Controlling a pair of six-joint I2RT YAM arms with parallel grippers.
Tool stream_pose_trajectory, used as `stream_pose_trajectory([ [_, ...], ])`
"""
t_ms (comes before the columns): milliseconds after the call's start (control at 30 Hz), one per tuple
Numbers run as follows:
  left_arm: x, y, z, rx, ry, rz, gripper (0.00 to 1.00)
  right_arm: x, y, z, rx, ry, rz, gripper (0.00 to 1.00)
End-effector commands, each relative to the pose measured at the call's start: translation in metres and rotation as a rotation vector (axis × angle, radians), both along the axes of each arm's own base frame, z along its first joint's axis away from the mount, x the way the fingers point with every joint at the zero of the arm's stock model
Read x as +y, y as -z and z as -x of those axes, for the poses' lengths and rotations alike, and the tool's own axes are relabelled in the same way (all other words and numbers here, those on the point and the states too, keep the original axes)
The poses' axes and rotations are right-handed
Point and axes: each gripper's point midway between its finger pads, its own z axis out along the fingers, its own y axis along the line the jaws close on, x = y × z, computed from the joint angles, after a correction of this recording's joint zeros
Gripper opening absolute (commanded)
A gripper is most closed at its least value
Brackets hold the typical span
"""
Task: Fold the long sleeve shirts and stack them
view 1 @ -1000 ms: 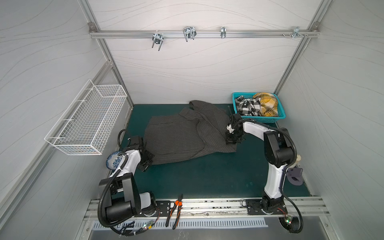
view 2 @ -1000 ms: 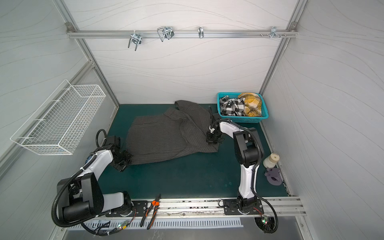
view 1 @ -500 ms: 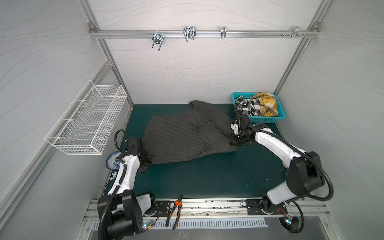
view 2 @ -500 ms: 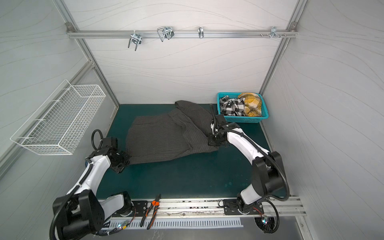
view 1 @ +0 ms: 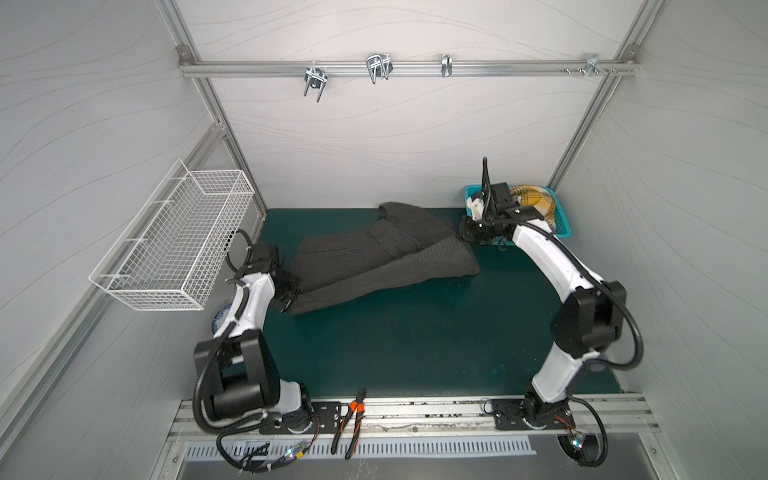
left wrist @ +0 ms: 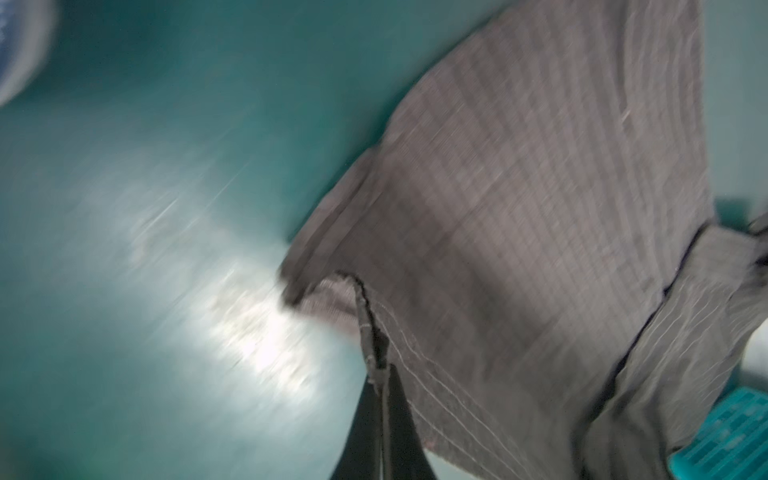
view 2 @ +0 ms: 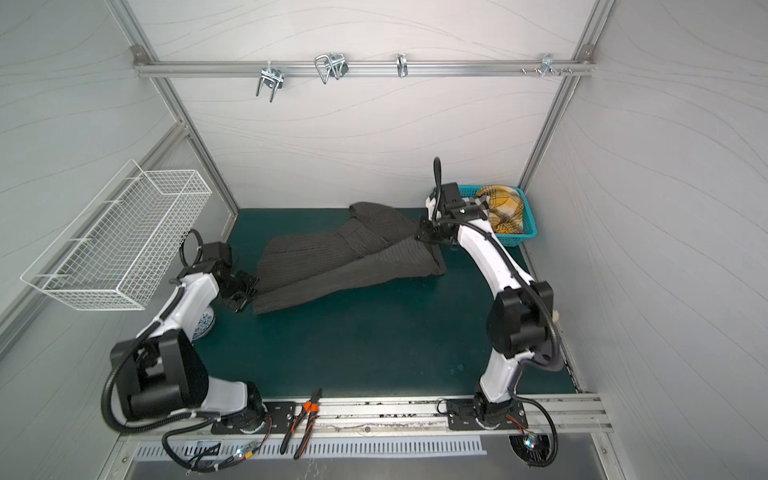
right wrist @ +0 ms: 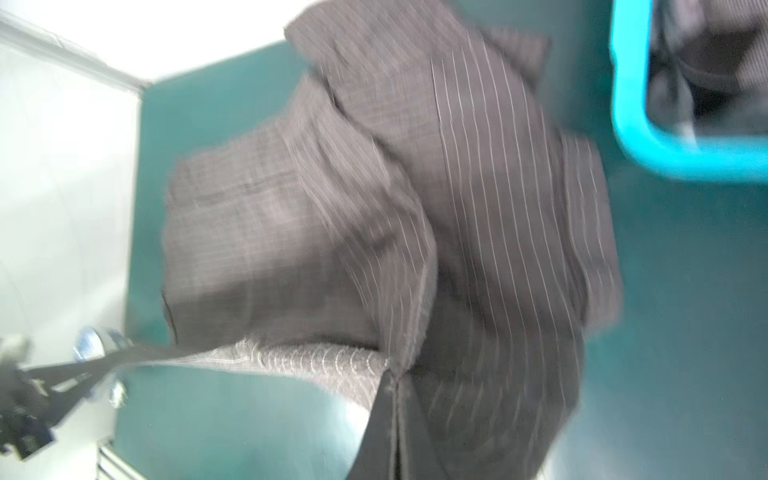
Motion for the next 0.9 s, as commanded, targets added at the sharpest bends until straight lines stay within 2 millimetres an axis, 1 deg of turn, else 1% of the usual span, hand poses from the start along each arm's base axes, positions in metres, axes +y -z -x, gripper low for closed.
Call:
stream_pose_trajectory([
  [0,0.013,0.011,-0.025,0.009,-0.02,-0.026,0.0,0.014,0.036,-0.017,0.102,-0.018,-0.045,0.0],
  [100,0.015,0.034,-0.035,0.055,-0.024,-0.012,0.0,0.019,0.08,-0.028,0.173,-0.015,-0.039,0.0],
  [200,0.018,0.051,-0.043,0.081,-0.023,-0.008,0.0,0.018,0.116,-0.031,0.224,-0.006,-0.025,0.0],
  [267,0.016,0.058,-0.049,0.091,-0.008,0.005,0.0,0.016,0.131,-0.03,0.249,0.0,-0.017,0.0],
  [300,0.015,0.059,-0.051,0.093,-0.003,0.007,0.0,0.015,0.135,-0.029,0.258,0.0,-0.015,0.0],
  [467,0.014,0.057,-0.06,0.083,0.019,-0.005,0.0,0.005,0.144,-0.022,0.271,0.014,0.006,0.0],
  [500,0.013,0.055,-0.061,0.088,0.024,-0.008,0.07,0.004,0.145,-0.021,0.274,0.015,0.007,0.0],
  [567,0.013,0.049,-0.059,0.101,0.025,-0.016,0.37,0.002,0.147,-0.017,0.285,0.017,0.009,0.0],
  [600,0.011,0.041,-0.058,0.093,0.031,-0.031,0.47,0.002,0.148,-0.015,0.288,0.013,0.012,0.0],
  [633,0.009,0.031,-0.056,0.081,0.036,-0.06,0.53,0.002,0.149,-0.013,0.293,0.014,0.014,0.0],
  [667,0.001,0.02,-0.054,0.069,0.058,-0.089,0.57,0.001,0.151,-0.011,0.298,0.013,0.018,0.0],
  [700,-0.011,0.011,-0.05,0.054,0.086,-0.105,0.59,-0.001,0.153,-0.009,0.307,0.016,0.024,0.0],
  [733,-0.022,0.008,-0.045,0.049,0.102,-0.109,0.59,-0.002,0.155,-0.005,0.315,0.015,0.028,0.01],
  [767,-0.035,0.008,-0.038,0.046,0.117,-0.106,0.58,-0.003,0.158,-0.001,0.325,0.02,0.031,0.05],
  [800,-0.047,0.011,-0.032,0.041,0.124,-0.094,0.58,-0.005,0.161,0.002,0.332,0.026,0.034,0.13],
  [867,-0.061,0.026,-0.023,0.045,0.128,-0.06,0.53,-0.007,0.167,0.01,0.347,0.032,0.037,0.34],
])
